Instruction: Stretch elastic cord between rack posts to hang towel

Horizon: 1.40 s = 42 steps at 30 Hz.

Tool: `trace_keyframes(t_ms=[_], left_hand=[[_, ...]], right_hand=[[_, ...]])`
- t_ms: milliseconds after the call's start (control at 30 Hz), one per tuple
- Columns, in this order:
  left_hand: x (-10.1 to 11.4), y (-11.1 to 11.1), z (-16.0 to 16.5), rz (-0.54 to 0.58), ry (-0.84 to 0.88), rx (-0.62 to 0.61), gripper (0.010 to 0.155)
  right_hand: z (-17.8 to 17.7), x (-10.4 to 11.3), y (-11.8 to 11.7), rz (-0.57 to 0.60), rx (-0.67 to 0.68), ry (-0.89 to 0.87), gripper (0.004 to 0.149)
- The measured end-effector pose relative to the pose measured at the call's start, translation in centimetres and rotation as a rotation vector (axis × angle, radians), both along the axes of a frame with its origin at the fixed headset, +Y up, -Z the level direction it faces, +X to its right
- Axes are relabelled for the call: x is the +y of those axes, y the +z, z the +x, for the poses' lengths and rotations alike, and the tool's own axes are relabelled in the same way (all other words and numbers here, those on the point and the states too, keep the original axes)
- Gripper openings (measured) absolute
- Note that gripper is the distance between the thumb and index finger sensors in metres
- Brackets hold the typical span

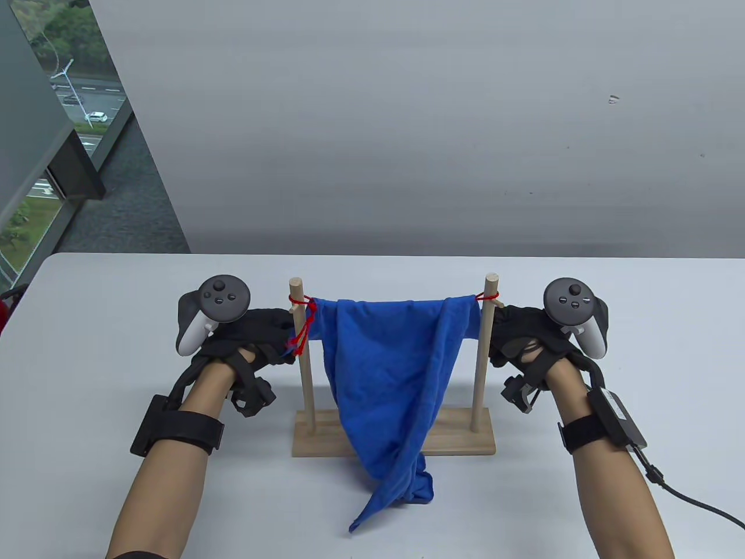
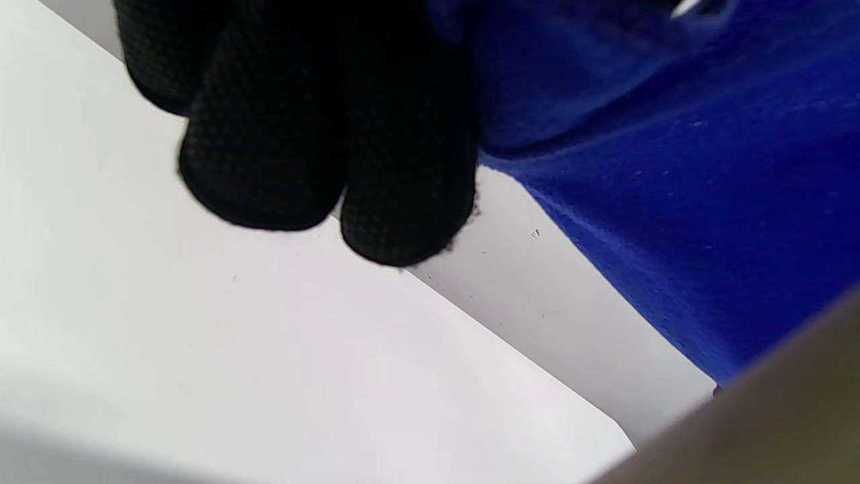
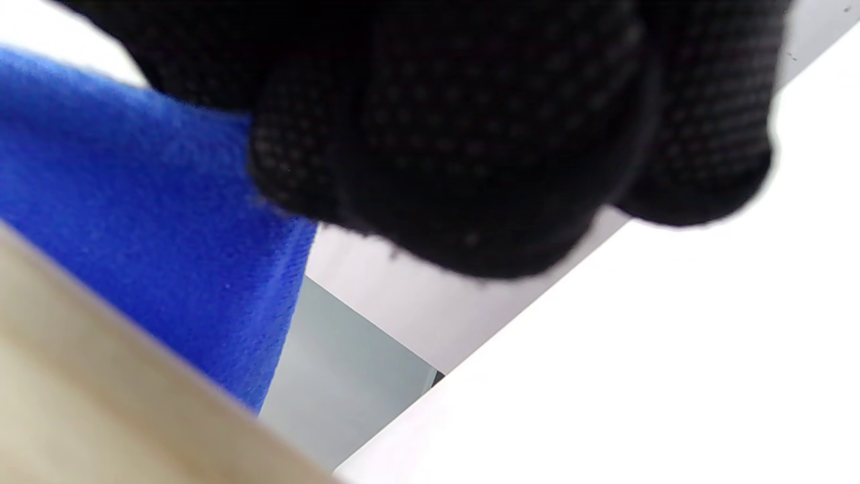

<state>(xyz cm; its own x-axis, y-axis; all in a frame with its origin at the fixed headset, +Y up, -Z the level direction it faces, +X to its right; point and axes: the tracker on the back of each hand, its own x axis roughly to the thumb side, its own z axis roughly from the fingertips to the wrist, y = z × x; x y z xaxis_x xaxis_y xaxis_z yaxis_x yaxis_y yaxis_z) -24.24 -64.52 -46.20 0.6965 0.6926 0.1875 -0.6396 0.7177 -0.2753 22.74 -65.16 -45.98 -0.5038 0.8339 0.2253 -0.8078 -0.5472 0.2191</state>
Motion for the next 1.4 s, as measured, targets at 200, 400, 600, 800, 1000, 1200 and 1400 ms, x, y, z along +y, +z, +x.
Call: trace_keyframes(t_ms=[200, 400, 600, 800, 1000, 1200, 1400], left_hand=[[-1.9, 0.2, -0.3, -0.032, 0.009, 0.013, 0.042], [-4.0, 0.3, -0.4, -0.070, 0.010, 0.030, 0.042], [-6.2, 0.5, -0.5, -0.111, -0.014, 0.043, 0.042], [-8.4, 0.7, -0.3, -0.148, -0.025, 0.063, 0.042], [-10.3, 0.9, 0.1, -0.188, -0.024, 0.067, 0.042], [-11.3, 0.9, 0.6, -0.197, -0.066, 0.060, 0.042], [-11.5, 0.6, 0.9, -0.243, -0.028, 0.042, 0.042]], right_hand=[[0.1, -2.0, 0.0, -0.040, -0.033, 0.031, 0.041], [0.0, -4.0, -0.2, -0.085, -0.063, 0.071, 0.041], [-0.4, -6.1, -0.2, -0.141, -0.077, 0.125, 0.041], [-0.5, -7.8, -0.3, -0.186, -0.093, 0.168, 0.041], [-0.5, -9.4, -0.4, -0.235, -0.096, 0.207, 0.041], [-0.6, -10.7, -0.3, -0.266, -0.088, 0.242, 0.041], [-0.6, -11.6, -0.1, -0.287, -0.079, 0.187, 0.040]])
